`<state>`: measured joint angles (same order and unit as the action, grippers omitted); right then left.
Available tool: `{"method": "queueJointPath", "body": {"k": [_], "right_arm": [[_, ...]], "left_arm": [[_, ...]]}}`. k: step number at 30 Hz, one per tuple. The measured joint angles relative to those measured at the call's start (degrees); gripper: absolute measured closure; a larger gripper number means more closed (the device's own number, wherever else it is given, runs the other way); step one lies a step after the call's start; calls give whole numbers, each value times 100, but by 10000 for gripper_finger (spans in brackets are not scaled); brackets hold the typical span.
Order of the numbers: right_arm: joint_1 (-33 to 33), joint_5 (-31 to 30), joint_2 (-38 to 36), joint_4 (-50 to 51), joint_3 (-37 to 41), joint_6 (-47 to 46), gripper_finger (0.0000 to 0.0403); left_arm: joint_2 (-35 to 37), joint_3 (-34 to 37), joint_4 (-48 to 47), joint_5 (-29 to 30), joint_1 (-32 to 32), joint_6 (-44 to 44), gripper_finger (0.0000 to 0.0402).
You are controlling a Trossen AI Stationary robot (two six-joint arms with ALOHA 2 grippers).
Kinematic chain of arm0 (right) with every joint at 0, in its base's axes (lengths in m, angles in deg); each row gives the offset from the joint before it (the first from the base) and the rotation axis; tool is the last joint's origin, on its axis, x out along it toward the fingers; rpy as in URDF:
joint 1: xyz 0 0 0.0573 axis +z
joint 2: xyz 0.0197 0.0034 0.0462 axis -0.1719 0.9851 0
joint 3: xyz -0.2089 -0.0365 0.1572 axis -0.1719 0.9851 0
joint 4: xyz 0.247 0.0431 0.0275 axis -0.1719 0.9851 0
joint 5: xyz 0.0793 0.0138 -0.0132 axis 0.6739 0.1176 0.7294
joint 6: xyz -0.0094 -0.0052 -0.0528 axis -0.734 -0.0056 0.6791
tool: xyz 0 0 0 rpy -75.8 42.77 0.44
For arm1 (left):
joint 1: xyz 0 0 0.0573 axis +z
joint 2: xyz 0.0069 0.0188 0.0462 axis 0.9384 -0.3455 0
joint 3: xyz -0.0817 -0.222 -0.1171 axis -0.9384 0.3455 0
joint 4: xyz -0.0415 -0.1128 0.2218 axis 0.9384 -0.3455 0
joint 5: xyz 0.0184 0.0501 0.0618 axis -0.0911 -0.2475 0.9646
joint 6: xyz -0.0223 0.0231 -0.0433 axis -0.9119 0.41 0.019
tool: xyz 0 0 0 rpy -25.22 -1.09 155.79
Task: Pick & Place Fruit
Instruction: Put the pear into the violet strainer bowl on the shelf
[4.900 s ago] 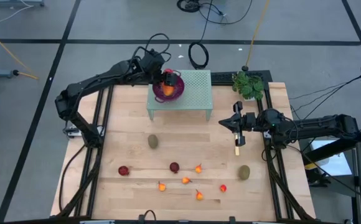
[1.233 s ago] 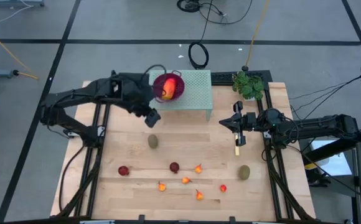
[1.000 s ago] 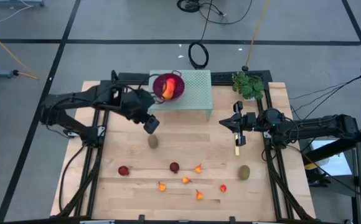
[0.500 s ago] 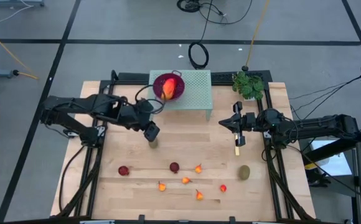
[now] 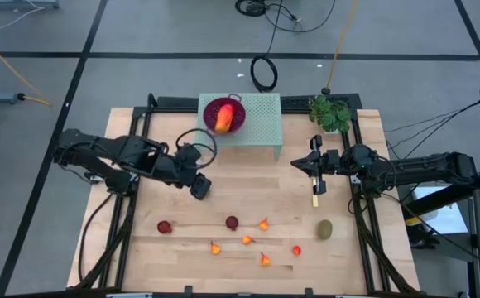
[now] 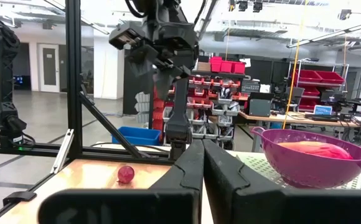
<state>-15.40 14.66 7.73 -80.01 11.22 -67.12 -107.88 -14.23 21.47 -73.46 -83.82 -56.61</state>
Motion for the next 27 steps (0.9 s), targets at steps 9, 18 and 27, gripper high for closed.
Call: {"method": "queueJointPath", "body": {"k": [9,18,27], "right_arm": [[-2,2,0,3,0,-2,402],[-2,2,-2,2,0,-2,402],[-2,2,-2,2,0,0,402]], "left_arm": [[0,286,7,115,-243,-661,206],[0,772,223,114,-483,-1468,206],[0,1648,1689,-126,-677,-1761,206]]}}
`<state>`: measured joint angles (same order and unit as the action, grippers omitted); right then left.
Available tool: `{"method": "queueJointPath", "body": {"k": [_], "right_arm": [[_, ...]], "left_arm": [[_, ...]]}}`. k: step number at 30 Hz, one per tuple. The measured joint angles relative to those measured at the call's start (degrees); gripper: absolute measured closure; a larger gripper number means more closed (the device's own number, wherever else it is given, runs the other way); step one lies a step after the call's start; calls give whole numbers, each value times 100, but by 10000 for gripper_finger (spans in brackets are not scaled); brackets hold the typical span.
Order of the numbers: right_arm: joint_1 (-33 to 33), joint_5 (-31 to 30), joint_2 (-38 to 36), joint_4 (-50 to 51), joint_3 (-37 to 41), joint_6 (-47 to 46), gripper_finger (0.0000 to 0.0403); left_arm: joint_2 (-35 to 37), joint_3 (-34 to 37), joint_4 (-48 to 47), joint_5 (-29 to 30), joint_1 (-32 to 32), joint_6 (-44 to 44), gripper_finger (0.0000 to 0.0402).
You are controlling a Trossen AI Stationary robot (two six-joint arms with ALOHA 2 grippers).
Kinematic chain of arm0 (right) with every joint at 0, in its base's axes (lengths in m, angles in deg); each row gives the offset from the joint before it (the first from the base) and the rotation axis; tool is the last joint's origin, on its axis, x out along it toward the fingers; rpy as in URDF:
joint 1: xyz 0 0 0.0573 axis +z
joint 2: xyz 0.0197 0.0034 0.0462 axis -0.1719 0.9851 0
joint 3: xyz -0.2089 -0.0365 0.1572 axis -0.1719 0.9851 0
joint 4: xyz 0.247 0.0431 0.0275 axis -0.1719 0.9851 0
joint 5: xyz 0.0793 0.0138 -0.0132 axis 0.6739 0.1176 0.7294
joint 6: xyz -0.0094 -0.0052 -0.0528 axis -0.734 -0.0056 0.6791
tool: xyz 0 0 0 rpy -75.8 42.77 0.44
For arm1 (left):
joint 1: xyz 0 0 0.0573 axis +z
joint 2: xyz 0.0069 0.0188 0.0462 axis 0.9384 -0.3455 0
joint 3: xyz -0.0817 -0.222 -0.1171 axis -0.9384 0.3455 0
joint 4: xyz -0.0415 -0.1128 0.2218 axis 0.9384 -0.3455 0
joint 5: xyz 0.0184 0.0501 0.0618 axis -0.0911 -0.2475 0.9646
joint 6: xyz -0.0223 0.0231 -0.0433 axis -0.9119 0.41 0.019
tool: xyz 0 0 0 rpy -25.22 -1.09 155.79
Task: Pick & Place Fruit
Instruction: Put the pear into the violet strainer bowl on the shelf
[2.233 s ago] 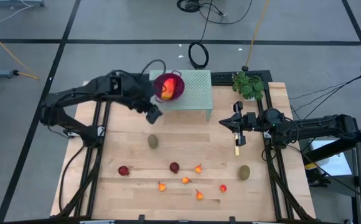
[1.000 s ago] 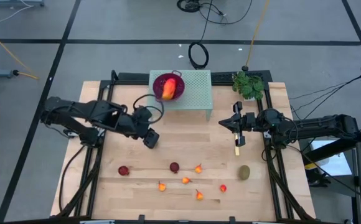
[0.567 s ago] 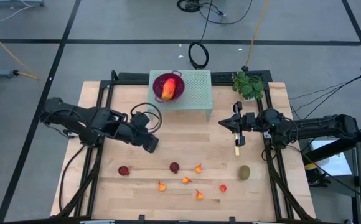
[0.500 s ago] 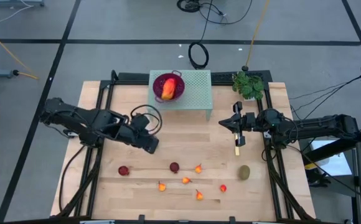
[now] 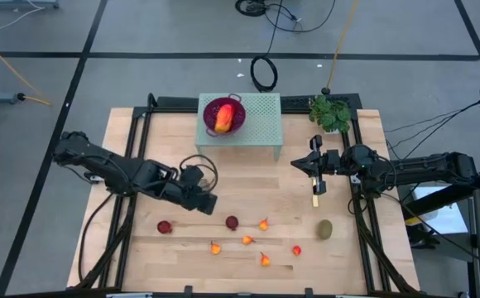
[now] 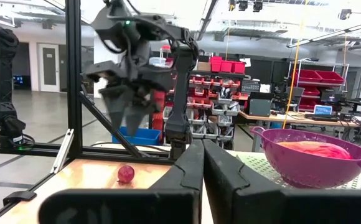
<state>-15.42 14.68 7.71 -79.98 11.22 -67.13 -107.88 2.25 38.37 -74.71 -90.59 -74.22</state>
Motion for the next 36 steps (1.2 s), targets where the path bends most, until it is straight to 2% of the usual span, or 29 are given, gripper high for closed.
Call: {"method": "queueJointPath", "body": {"k": [4,7,16,21,26,36], "right_arm": [[1,0,1,0,0,-2,401],[2,0,0,7,0,-2,402],[2,2,0,127,0,-2,402],[1,2,2,131,0,-2,401],[1,2,0,148,0,-3,402],[0,4,2,312,0,-2,401]], "left_arm": [[-85,450,1035,-106,-203,-165,206],[-303,537,1362,-77,-423,-107,206],[-1098,532,2137,-86,-1036,911,206],[-1405,532,2096,-262,-1289,1564,206],[-1672,532,2049,-308,-1474,2633,206],[-2152,530,1573,-245,-1472,4080,206]]}}
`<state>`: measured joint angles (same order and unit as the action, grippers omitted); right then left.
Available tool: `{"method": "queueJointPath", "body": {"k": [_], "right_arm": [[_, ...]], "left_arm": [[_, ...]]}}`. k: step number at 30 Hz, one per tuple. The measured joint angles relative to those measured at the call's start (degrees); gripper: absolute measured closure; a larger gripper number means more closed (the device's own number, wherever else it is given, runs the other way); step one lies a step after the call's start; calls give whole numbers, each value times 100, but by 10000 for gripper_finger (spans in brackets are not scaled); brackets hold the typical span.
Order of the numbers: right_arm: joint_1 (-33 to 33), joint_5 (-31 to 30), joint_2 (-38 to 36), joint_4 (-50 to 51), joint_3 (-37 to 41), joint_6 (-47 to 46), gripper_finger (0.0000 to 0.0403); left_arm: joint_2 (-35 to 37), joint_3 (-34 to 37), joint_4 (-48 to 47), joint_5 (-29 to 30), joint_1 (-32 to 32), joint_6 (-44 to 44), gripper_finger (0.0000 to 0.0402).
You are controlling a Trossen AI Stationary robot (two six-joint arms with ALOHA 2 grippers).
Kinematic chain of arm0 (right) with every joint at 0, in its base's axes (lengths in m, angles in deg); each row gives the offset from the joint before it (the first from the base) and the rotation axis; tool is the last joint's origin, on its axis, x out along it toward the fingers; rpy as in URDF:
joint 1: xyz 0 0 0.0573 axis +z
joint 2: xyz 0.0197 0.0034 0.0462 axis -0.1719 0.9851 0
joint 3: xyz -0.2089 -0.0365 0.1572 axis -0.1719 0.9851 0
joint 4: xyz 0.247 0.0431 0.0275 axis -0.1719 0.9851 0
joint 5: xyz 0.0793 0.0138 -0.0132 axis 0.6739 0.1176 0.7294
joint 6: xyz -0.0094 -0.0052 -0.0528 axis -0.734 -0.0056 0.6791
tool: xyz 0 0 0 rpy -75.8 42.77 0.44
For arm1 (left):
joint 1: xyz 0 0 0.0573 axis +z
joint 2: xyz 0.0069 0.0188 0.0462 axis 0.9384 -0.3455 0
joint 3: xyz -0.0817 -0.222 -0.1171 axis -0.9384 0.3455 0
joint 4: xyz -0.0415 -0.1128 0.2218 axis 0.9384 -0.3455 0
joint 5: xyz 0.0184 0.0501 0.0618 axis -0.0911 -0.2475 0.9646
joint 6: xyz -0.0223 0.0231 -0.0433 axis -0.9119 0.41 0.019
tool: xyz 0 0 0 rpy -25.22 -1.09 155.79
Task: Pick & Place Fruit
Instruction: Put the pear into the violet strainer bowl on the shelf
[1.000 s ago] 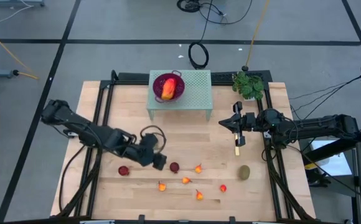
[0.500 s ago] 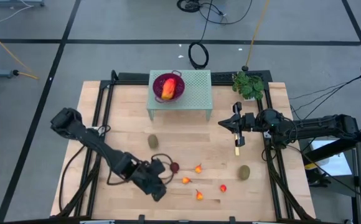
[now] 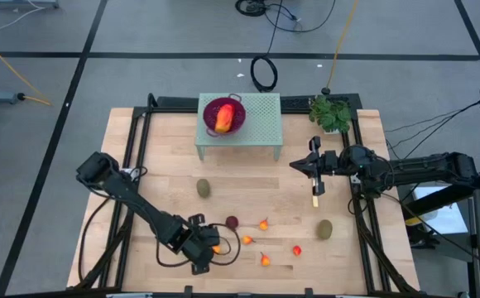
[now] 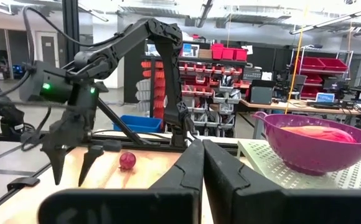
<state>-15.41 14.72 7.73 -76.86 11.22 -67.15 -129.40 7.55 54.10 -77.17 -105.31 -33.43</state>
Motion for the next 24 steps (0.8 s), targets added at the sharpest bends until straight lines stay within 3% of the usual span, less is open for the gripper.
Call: {"method": "queueJointPath", "body": {"k": [3,8,17,24], "right_arm": [[1,0,-2,-8,2,-1,401],[0,0,0,-6,7,-2,401],[2,0,0,38,9,5,401],[2,0,0,72,11,14,401]], "left_arm": [[-104,0,29,-495,78,-456,206],[-110,0,139,-1386,302,-2372,206],[112,-4,857,-1466,309,-4945,206],[99,-4,993,-1638,219,-5852,206]]}}
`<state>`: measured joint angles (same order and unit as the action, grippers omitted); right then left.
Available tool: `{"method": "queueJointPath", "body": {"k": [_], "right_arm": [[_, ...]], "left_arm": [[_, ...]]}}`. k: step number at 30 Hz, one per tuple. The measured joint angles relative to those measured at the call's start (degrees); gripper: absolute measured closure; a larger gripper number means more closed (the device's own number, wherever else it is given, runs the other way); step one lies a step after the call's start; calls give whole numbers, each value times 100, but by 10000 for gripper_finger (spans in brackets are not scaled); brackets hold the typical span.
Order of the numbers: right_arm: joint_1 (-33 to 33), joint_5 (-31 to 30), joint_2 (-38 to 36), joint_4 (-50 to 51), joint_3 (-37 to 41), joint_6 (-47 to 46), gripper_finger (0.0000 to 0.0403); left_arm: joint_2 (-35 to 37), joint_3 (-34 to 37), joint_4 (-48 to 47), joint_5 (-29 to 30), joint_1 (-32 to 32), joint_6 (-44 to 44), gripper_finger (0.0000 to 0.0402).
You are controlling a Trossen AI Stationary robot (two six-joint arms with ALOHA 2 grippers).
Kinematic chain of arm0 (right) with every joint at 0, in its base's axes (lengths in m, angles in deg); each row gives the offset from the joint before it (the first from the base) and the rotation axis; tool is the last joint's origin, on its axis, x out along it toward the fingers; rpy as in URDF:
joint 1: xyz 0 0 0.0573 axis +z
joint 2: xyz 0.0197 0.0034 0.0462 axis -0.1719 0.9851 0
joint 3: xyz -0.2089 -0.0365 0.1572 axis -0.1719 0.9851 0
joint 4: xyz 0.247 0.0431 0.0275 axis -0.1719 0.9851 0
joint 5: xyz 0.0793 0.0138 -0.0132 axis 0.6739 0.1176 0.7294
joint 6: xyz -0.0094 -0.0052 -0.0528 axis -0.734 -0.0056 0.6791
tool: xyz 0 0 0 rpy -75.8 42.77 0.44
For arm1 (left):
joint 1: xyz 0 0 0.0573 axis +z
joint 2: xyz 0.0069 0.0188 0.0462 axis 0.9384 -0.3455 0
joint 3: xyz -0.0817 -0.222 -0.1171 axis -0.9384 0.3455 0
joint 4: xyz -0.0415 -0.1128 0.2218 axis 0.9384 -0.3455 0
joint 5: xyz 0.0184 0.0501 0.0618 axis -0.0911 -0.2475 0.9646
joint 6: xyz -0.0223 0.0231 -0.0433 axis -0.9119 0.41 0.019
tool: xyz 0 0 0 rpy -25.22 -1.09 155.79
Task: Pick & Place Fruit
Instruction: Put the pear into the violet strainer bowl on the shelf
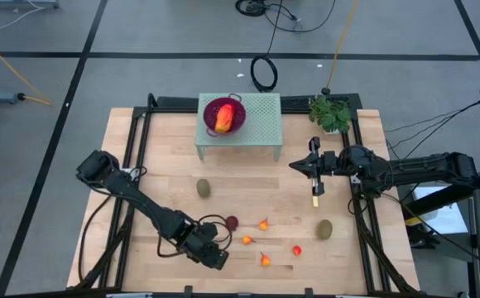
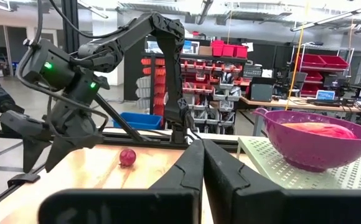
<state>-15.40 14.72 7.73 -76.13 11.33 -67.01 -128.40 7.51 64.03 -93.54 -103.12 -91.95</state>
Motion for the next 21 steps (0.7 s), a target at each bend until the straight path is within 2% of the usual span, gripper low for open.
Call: {"method": "queueJointPath", "body": {"k": [3,7,10,21], "right_arm": [[-2,0,0,0,-2,6,401],[-2,0,0,-15,-1,9,402],[-2,-2,0,-13,-1,31,401],[-2,-2,-2,-2,0,765,402]], "left_arm": [[0,0,20,198,-19,-524,206],[0,-1,364,902,21,-1159,206],[0,0,257,1321,64,-1911,206],[0,0,-486,1172,25,-3546,206]]}}
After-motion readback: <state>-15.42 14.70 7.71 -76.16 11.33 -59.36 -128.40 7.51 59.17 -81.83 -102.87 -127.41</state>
